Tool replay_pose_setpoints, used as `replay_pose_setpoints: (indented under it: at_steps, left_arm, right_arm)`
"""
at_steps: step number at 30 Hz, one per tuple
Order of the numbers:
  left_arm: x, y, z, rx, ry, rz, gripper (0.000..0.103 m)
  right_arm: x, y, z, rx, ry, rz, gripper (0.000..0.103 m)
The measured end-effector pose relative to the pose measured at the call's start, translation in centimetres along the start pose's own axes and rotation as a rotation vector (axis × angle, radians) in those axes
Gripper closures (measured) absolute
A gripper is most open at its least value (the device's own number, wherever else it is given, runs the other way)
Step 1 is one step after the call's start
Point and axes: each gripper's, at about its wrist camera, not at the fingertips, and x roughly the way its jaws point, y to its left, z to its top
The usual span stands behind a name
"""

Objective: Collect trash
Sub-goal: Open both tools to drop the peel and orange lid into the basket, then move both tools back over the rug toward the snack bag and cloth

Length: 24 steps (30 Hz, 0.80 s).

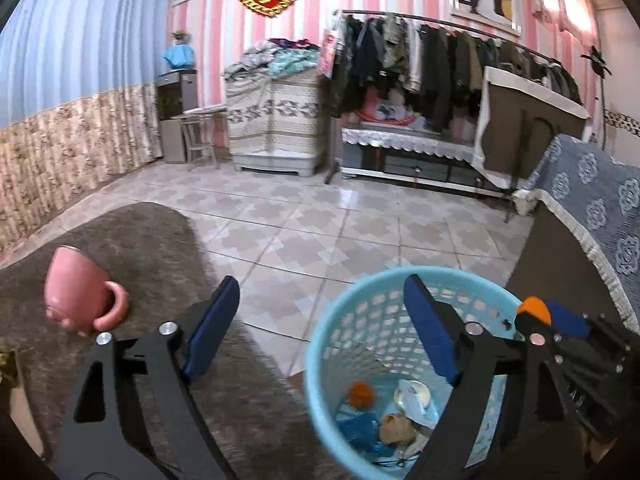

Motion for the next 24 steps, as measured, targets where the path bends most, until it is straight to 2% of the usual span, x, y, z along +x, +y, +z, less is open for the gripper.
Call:
replay_pose_setpoints:
  at_steps: [4,5,6,8,10,14,18,21,24]
  left_arm:
    - [-1.0,1.4,0.1,-0.02,-0.004,0.031,0.015]
    - [-1.5,2.0,0.1,-0.028,-0.004,0.042,0.012]
    - [-2.0,2.6,0.0,-0.035,-0.005,0.058,0.01]
    - [-2.9,3.6,-0.2,-0.044,-0.01,0.08,0.008]
    - [-4.2,4.8,-0.4,-0.054,-0.013,0.101,0.008]
    - [-7.0,7.5,-0.8,-0.08,-0.028,0.148,0.006]
    - [-11.1,11.4,-1.1,-0.131,-0.055,0.212,0.006]
    - [-13.8,14.5,-1.9,-0.161,-0.059,0.266,0.006]
    - [-16.4,17.9,-3.1,-0.194,-0.047,0.353,0.006]
  right_arm:
    - [0.6,1.9,-0.5,-0.045,0.021,0.014,0.062]
    - [0.7,2.3,-0.6,-0.057,0.027,0.007,0.056]
    - [0.7,2.5,-0.7,-0.058,0.028,0.01,0.043]
    - [0.5,2.7,-0.7,-0.054,0.025,0.012,0.033]
    - [0.1,2.8,-0.6,-0.056,0.02,0.007,0.031]
    - [-1.0,3.3,0.1,-0.052,-0.014,0.015,0.021]
    - [-3.8,5.7,1.3,-0.088,-0.078,0.077,0.014]
    - [-5.5,8.5,1.8,-0.114,-0.108,0.147,0.013]
    - [-6.3,11.6,1.7,-0.151,-0.104,0.217,0.013]
